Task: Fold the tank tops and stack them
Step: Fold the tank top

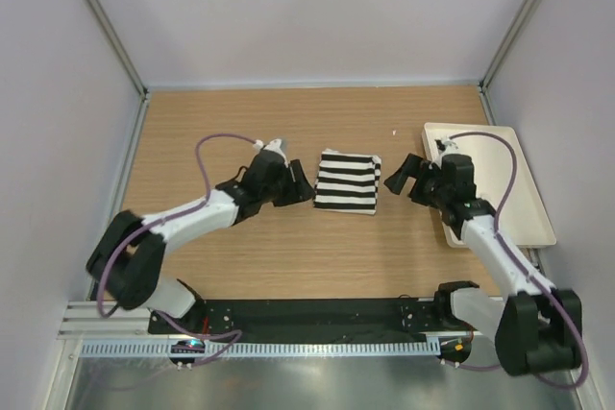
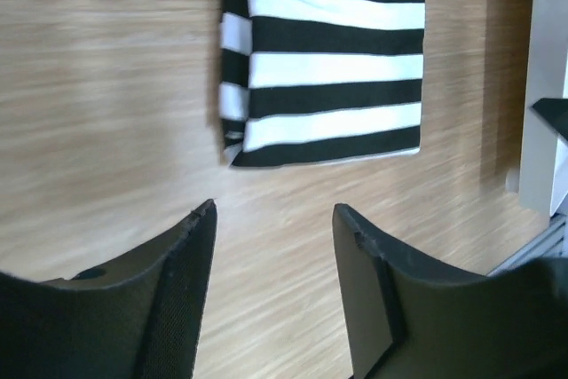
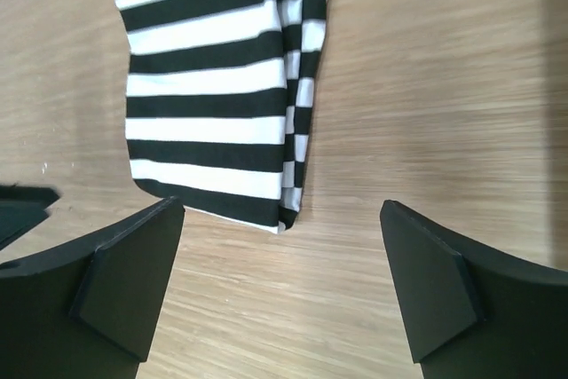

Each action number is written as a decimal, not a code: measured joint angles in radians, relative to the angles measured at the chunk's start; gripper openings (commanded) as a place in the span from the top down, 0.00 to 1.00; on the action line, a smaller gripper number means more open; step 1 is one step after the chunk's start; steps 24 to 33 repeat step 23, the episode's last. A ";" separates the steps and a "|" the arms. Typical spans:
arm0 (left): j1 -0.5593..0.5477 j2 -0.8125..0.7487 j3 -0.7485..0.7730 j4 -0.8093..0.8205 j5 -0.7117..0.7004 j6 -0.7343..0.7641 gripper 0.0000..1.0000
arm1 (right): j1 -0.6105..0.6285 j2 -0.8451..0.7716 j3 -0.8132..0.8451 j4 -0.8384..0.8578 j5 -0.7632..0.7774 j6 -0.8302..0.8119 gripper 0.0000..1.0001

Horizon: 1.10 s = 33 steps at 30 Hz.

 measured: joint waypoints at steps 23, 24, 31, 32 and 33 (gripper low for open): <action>-0.007 -1.373 -0.691 -0.217 -0.586 0.131 0.00 | 0.000 -0.823 -0.296 -0.151 0.502 0.187 0.00; -0.007 -1.373 -0.691 -0.217 -0.586 0.131 0.00 | 0.000 -0.823 -0.296 -0.151 0.502 0.187 0.00; -0.007 -1.373 -0.691 -0.217 -0.586 0.131 0.00 | 0.000 -0.823 -0.296 -0.151 0.502 0.187 0.00; -0.007 -1.373 -0.691 -0.217 -0.586 0.131 0.00 | 0.000 -0.823 -0.296 -0.151 0.502 0.187 0.00; -0.007 -1.373 -0.691 -0.217 -0.586 0.131 0.00 | 0.000 -0.823 -0.296 -0.151 0.502 0.187 0.00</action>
